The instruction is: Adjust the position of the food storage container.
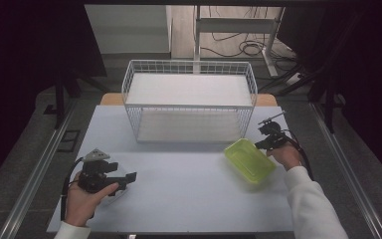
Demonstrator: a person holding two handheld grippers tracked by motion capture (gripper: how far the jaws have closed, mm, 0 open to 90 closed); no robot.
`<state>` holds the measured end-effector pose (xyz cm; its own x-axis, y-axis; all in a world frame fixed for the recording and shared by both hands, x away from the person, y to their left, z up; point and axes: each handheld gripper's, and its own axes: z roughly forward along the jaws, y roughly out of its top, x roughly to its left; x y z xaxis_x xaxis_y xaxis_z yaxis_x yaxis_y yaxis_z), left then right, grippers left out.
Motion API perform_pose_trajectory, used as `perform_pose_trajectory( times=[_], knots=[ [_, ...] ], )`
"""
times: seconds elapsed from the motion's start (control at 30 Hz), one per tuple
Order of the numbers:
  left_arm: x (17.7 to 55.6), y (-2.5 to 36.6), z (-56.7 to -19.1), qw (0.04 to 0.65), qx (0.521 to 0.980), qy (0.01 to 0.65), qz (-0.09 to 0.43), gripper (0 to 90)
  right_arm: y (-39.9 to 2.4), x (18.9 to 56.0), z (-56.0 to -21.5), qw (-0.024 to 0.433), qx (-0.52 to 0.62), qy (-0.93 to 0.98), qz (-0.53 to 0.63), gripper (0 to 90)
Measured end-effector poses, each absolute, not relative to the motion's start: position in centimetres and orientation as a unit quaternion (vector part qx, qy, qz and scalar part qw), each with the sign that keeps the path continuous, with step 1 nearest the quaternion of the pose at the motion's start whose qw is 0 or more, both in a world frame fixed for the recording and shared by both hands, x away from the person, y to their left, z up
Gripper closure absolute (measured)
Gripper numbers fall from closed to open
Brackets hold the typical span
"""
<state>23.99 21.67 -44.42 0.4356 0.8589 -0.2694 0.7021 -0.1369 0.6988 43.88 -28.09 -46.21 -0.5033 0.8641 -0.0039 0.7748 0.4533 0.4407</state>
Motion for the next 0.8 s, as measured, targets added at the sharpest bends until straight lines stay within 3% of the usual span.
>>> perform_pose_trajectory(
  times=[0.8],
  knots=[
    [23.8, 20.9, -44.2, 0.401, 0.753, 0.513, 0.092, 19.0, -23.3, 38.8, -46.6, 0.108, 0.460, 0.860, 0.190, 89.3]
  ],
)
